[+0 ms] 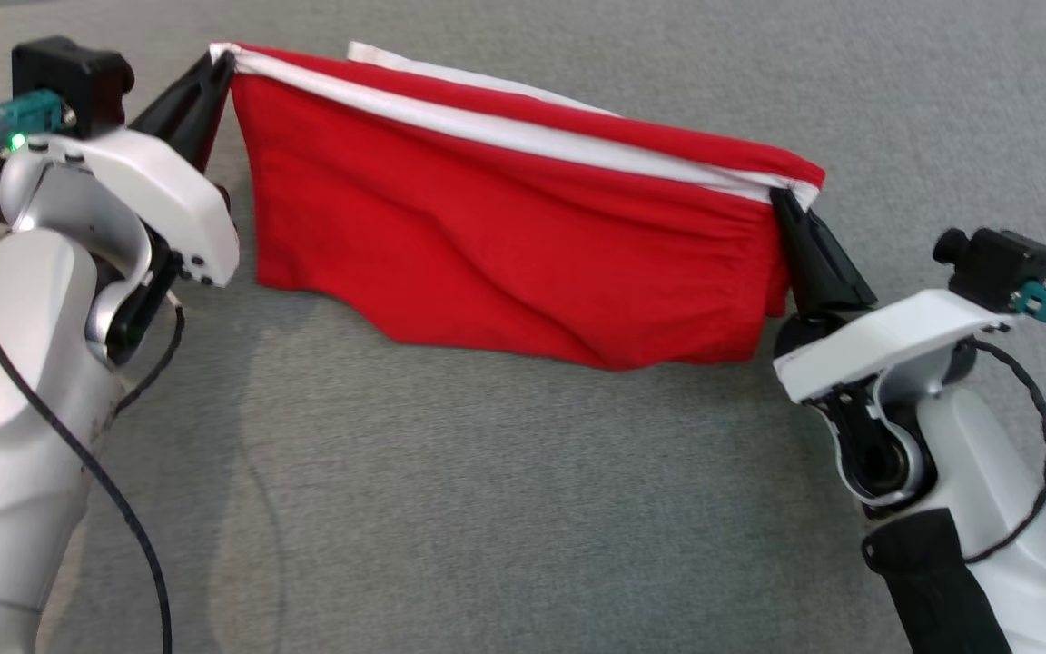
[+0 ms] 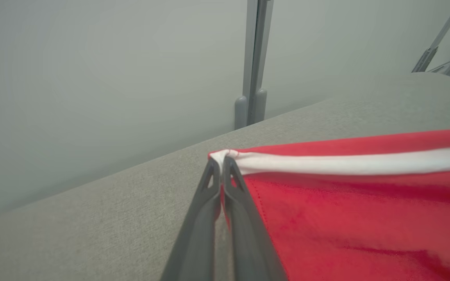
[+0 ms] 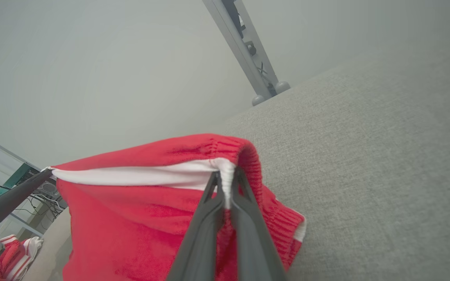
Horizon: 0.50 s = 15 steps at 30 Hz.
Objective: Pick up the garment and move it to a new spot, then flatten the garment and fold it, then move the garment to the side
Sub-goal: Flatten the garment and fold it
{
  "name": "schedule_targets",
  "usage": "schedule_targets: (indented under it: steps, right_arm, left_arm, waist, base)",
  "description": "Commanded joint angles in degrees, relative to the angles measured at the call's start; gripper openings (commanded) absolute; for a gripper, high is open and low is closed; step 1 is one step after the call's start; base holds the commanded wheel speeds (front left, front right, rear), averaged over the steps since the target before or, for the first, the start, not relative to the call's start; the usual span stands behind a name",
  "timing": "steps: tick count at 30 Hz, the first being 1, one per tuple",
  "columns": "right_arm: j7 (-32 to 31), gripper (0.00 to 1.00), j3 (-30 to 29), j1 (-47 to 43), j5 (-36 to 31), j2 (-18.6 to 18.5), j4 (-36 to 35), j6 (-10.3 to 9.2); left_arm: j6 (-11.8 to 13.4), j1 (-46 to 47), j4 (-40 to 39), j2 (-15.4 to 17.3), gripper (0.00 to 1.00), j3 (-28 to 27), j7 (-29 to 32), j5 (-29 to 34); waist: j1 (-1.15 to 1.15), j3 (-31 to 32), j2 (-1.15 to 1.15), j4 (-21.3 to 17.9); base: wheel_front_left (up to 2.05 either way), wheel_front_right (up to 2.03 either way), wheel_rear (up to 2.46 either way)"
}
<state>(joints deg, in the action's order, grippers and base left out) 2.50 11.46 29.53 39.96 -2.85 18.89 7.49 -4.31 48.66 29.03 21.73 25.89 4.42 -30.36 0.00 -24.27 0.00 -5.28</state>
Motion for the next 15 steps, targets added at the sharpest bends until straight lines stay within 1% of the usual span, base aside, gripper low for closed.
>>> schedule_targets:
  steps: [1,3,4,9,15]
  right_arm:
    - [1.58,0.00,1.07,1.90,0.59,-0.29,1.89,0.00]
    - [3.10,0.00,3.00,3.91,1.80,-0.27,3.81,0.00]
    - [3.10,0.00,3.00,3.91,1.80,-0.27,3.81,0.00]
    - [6.08,0.00,6.36,7.29,3.91,-0.28,8.99,0.00]
    - [8.26,0.00,8.94,9.09,6.13,-0.21,13.25,0.00]
  left_arm:
    - [-0.60,2.60,3.60,-0.22,0.00,0.25,-1.36,0.70]
    - [-1.20,4.94,7.92,-1.13,0.00,0.71,-2.53,0.89]
    - [-1.20,4.94,7.92,-1.13,0.00,0.71,-2.53,0.89]
    - [-2.44,9.14,17.17,-2.93,0.00,2.38,-4.85,0.39]
    - [-3.10,11.83,23.66,-5.23,0.00,4.75,-7.69,-0.94]
  waist:
    - [0.00,-2.78,0.00,-2.79]
    - [0.00,-3.59,0.00,-3.58]
    - [0.00,-3.59,0.00,-3.58]
    - [0.00,-4.76,0.00,-4.97]
    - [0.00,-5.22,0.00,-5.29]
  base:
    - [0.00,0.00,0.00]
    - [0.00,0.00,0.00]
    - [0.00,0.00,0.00]
    - [0.00,0.00,0.00]
    - [0.00,0.00,0.00]
